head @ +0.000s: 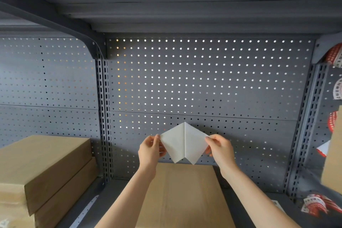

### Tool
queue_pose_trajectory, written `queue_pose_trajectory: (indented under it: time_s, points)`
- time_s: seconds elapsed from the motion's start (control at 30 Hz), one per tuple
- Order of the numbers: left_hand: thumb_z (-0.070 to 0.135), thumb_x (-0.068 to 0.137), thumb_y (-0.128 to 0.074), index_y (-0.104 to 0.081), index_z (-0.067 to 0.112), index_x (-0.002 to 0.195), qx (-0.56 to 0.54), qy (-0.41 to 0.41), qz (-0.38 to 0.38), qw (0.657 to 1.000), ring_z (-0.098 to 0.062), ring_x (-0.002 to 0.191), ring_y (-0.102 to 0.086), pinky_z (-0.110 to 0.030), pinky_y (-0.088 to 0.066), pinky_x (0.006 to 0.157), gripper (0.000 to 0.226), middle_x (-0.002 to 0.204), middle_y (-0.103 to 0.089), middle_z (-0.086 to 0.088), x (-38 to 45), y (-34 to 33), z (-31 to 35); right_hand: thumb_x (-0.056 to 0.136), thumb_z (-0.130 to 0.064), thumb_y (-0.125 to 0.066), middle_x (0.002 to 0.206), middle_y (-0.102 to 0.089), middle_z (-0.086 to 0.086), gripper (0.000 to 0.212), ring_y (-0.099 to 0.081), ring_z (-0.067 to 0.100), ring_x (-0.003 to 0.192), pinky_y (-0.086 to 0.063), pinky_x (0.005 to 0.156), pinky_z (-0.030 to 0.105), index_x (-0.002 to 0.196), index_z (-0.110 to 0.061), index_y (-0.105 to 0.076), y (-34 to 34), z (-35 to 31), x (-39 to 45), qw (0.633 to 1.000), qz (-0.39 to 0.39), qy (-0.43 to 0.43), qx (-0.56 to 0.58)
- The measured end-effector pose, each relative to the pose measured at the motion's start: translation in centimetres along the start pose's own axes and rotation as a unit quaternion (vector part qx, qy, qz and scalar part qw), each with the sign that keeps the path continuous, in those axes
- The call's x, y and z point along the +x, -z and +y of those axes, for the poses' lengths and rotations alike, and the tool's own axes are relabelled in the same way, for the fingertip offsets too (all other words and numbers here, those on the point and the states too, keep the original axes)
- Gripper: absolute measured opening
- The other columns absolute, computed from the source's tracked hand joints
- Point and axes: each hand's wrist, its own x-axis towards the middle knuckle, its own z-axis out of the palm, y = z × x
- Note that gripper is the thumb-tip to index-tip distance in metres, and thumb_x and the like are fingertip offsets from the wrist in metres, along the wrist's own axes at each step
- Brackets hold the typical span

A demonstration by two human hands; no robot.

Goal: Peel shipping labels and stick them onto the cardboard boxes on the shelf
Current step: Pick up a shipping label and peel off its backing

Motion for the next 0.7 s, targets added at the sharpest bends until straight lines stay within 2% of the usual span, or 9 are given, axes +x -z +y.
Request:
queue_pose_trajectory:
  time_s: [0.07, 0.17, 0.33, 0.43, 0.53, 0.63, 0.7]
  points:
    - [0.024, 0.096, -0.049, -0.061, 0.004, 0.085, 0.004, 0.0, 0.019, 1.0, -0.015, 0.064, -0.064, -0.019, -0.049, 0.053, 0.026, 0.079, -0.065, -0.01, 0.3, 0.3, -0.1, 0.093, -0.014, -0.053, 0.072, -0.065, 0.01, 0.016, -0.056, 0.018, 0.061, -0.043, 0.058, 0.028, 0.082, -0.008, -0.063, 0.3, 0.1, 0.2, 1.0, 0.016, 0.006, -0.003]
    - [0.026, 0.097, -0.048, -0.057, 0.006, 0.082, 0.011, 0.004, 0.035, 0.999, -0.018, 0.07, -0.064, -0.022, -0.048, 0.054, 0.027, 0.086, -0.066, -0.012, 0.8, 0.7, -0.2, 0.094, -0.014, -0.052, 0.076, -0.062, 0.007, 0.015, -0.054, 0.016, 0.064, -0.041, 0.054, 0.022, 0.087, -0.006, -0.062, 0.7, 0.3, 0.4, 0.999, 0.032, 0.007, -0.001]
    - [0.027, 0.098, -0.046, -0.055, 0.003, 0.081, 0.015, 0.012, 0.054, 0.998, -0.02, 0.073, -0.063, -0.025, -0.049, 0.055, 0.03, 0.085, -0.064, -0.01, 1.1, 1.5, -0.5, 0.093, -0.017, -0.053, 0.08, -0.063, 0.004, 0.015, -0.055, 0.019, 0.074, -0.042, 0.06, 0.027, 0.088, -0.007, -0.062, 1.2, 1.0, 0.8, 0.998, 0.064, 0.002, -0.01]
    - [0.03, 0.097, -0.046, -0.057, 0.005, 0.082, 0.018, 0.017, 0.069, 0.997, -0.024, 0.075, -0.061, -0.035, -0.053, 0.063, 0.032, 0.083, -0.063, -0.011, 1.4, 2.0, -0.8, 0.093, -0.017, -0.053, 0.08, -0.063, 0.01, 0.018, -0.056, 0.021, 0.076, -0.041, 0.061, 0.031, 0.084, -0.004, -0.061, 1.3, 1.2, 0.8, 0.996, 0.083, 0.001, -0.017]
    - [0.033, 0.097, -0.044, -0.053, 0.011, 0.077, 0.027, 0.027, 0.111, 0.993, -0.024, 0.07, -0.051, -0.035, -0.043, 0.062, 0.031, 0.074, -0.055, -0.005, 1.4, 2.6, -0.8, 0.092, -0.015, -0.053, 0.08, -0.063, 0.01, 0.017, -0.055, 0.02, 0.076, -0.039, 0.06, 0.029, 0.084, -0.002, -0.061, 1.6, 1.1, 0.8, 0.994, 0.104, 0.008, -0.021]
    - [0.034, 0.096, -0.043, -0.051, 0.012, 0.076, 0.014, 0.048, 0.155, 0.987, -0.027, 0.078, -0.047, -0.034, -0.037, 0.066, 0.031, 0.079, -0.052, -0.008, 1.4, 3.2, -1.0, 0.093, -0.015, -0.053, 0.08, -0.063, 0.008, 0.017, -0.055, 0.021, 0.076, -0.039, 0.058, 0.026, 0.087, -0.002, -0.062, 1.9, 1.2, 0.9, 0.991, 0.129, 0.016, -0.029]
    - [0.034, 0.097, -0.043, -0.051, 0.01, 0.079, 0.0, 0.058, 0.189, 0.98, -0.027, 0.08, -0.047, -0.036, -0.037, 0.068, 0.032, 0.083, -0.053, -0.01, 1.5, 3.6, -1.2, 0.093, -0.014, -0.051, 0.073, -0.058, 0.005, 0.016, -0.051, 0.02, 0.069, -0.037, 0.055, 0.027, 0.083, -0.004, -0.059, 2.1, 1.4, 1.0, 0.989, 0.145, 0.01, -0.027]
